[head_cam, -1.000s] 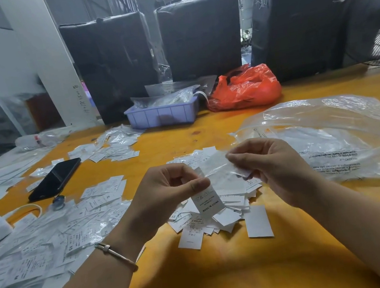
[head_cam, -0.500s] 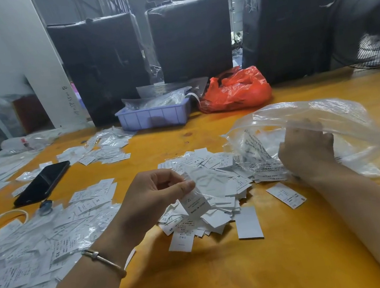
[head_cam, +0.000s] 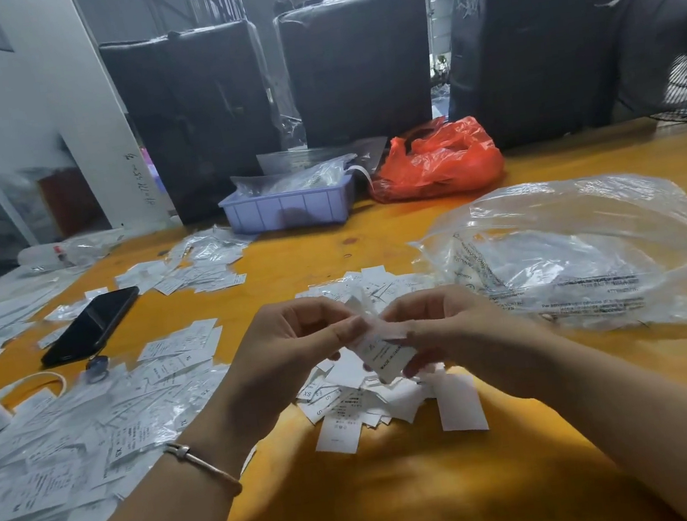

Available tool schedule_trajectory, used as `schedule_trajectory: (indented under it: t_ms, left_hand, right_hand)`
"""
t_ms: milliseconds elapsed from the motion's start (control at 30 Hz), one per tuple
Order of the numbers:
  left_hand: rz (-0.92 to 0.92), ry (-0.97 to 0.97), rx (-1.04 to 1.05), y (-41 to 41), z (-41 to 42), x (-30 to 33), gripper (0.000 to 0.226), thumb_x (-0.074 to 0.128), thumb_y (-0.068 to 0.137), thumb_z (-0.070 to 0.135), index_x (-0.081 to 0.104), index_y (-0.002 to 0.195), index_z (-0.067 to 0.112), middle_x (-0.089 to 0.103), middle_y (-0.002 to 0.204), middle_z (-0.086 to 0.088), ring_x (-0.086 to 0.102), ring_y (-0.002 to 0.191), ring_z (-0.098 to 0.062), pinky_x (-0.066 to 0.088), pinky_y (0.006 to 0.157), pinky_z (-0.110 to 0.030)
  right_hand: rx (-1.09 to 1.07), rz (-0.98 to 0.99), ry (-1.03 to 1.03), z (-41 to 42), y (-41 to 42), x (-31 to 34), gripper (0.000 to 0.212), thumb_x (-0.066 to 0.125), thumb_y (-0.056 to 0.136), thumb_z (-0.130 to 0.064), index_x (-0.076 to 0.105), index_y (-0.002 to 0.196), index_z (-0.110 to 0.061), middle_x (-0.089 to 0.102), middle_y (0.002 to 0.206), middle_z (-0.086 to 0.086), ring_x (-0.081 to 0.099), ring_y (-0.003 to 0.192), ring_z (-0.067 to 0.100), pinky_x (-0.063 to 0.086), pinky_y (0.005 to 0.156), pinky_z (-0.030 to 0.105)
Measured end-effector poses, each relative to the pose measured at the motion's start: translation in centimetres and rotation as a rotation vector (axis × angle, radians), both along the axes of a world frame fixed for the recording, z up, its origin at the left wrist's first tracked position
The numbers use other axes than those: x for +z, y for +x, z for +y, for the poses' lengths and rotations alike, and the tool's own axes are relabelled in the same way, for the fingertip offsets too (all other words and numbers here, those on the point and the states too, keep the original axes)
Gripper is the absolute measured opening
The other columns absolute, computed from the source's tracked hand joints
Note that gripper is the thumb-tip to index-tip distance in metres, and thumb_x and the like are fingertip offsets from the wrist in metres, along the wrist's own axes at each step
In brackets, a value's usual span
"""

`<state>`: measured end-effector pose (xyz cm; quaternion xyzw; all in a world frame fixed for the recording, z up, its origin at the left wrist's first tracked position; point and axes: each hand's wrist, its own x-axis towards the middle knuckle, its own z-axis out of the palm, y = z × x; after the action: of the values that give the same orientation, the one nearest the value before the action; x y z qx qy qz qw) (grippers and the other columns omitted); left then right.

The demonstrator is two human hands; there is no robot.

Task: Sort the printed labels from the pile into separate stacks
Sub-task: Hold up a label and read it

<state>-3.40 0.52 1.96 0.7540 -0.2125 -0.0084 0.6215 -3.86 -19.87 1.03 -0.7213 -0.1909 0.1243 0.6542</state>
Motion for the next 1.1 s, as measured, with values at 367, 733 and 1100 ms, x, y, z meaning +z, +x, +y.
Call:
schedule_trajectory:
  t_ms: [367,733,1100]
  left_hand:
    - [0.003,-0.078,0.225,0.56,0.68,0.38,0.026,0.077,0.063,0.041,0.073,0.073,0.017,0.075,0.100,0.008,0.068,0.088,-0.006,0.048,0.075,-0.029]
    - [0.000,-0.044,0.123,0.40,0.24,-0.05,0.023,0.077,0.064,0.043,0.075,0.073,0.021,0.074,0.095,-0.002,0.065,0.078,-0.009,0.050,0.061,-0.014]
    - [-0.251,0.510,0.059,0.16,0.58,0.06,0.025,0.085,0.069,0.043,0.073,0.083,0.026,0.071,0.077,0.008,0.065,0.068,-0.006,0.046,0.055,-0.015]
  right_hand:
    - [-0.258,-0.160,0.139,-0.91,0.22,0.36,0.041,0.062,0.084,0.004,0.066,0.117,-0.020,0.073,0.079,0.020,0.070,0.068,0.031,0.053,0.062,0.029]
    - [-0.230,-0.215,-0.038,-0.30,0.11,-0.12,0.028,0.071,0.077,-0.031,0.074,0.090,-0.006,0.074,0.078,0.005,0.067,0.071,0.015,0.051,0.065,0.022]
    - [-0.189,-0.516,-0.530,-0.13,-0.15,-0.07,0.017,0.073,0.083,-0.021,0.069,0.068,-0.015,0.062,0.059,-0.003,0.051,0.054,0.004,0.041,0.054,0.028]
